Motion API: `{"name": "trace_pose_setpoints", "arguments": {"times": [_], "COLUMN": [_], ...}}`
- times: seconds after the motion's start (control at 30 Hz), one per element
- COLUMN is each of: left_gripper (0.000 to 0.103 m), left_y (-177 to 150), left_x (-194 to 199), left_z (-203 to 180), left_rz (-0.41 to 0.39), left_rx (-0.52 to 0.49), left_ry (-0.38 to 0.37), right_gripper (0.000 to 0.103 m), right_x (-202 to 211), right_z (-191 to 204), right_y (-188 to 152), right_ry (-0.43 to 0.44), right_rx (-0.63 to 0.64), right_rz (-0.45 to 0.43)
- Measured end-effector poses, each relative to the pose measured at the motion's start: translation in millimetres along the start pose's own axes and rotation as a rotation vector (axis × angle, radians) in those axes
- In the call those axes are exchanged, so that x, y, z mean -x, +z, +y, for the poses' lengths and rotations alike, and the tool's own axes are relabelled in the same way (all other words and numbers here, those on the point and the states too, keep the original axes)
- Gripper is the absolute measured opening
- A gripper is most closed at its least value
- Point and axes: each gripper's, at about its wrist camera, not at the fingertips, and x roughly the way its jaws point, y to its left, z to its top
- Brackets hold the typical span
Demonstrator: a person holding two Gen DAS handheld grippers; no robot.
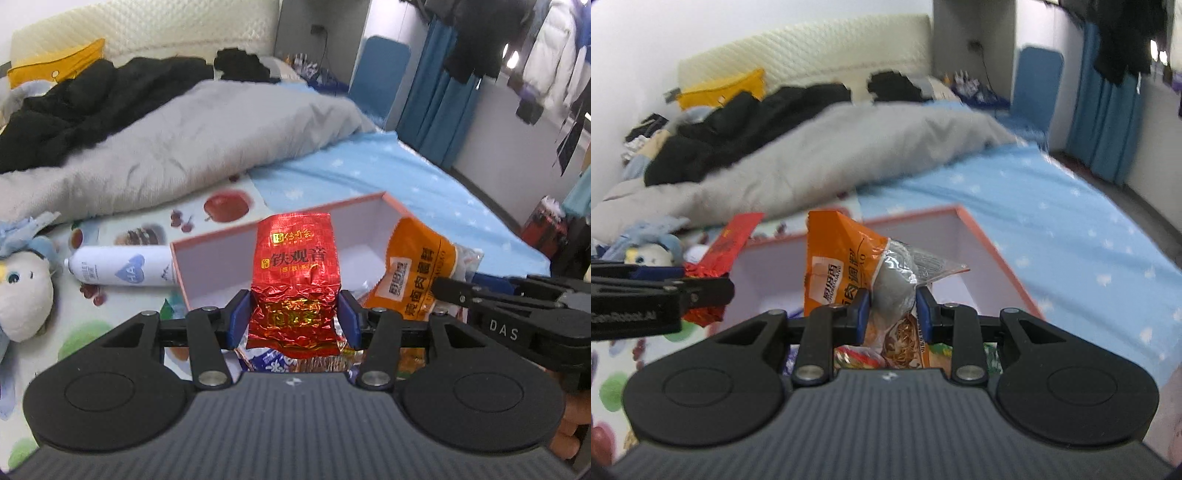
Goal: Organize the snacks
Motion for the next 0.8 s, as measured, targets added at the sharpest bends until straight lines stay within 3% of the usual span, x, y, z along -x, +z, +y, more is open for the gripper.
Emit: {"name": "trace_pose_setpoints", "arguments": {"times": [0.13, 0.33, 0.37, 0.4, 0.43, 0.47, 0.5, 0.8], "left_gripper": [0.057, 0.057, 0.062, 0.075, 0.081, 0.085, 0.085, 0.085], "left_y": [-5, -5, -3, -2, 0, 0, 1, 13], "left_x": [-17, -10, -7, -4, -2, 3, 7, 80], "left_z": [5, 2, 1, 1, 2, 2, 3, 11], "left_rz": [0.045, 0.027, 0.026, 0.026, 0.021, 0.014, 0.016, -0.082], "left_rx": [0.021, 0.015, 0.011, 0.013, 0.017, 0.019, 0.015, 0.073], "left_ry": [-0.011, -0.008, 0.003, 0.015, 0.024, 0.025, 0.02, 0.0], "right_gripper": [0.031, 0.034, 0.04, 0.046, 0.059, 0.07, 0.074, 0.076], "right_x": [-16, -15, -15, -13, -10, -7, -4, 62], "right_z": [-7, -12, -13, -14, -14, -14, -14, -2], "right_y": [-14, -19, -18, -17, -15, -13, -10, 15], "right_ry": [-0.006, 0.004, 0.004, 0.0, -0.004, -0.003, 0.0, 0.025], "right_rx": [-0.025, -0.055, -0.057, -0.058, -0.061, -0.067, -0.074, -0.063], "right_rz": [0.05, 0.069, 0.071, 0.068, 0.061, 0.048, 0.036, -0.082]}}
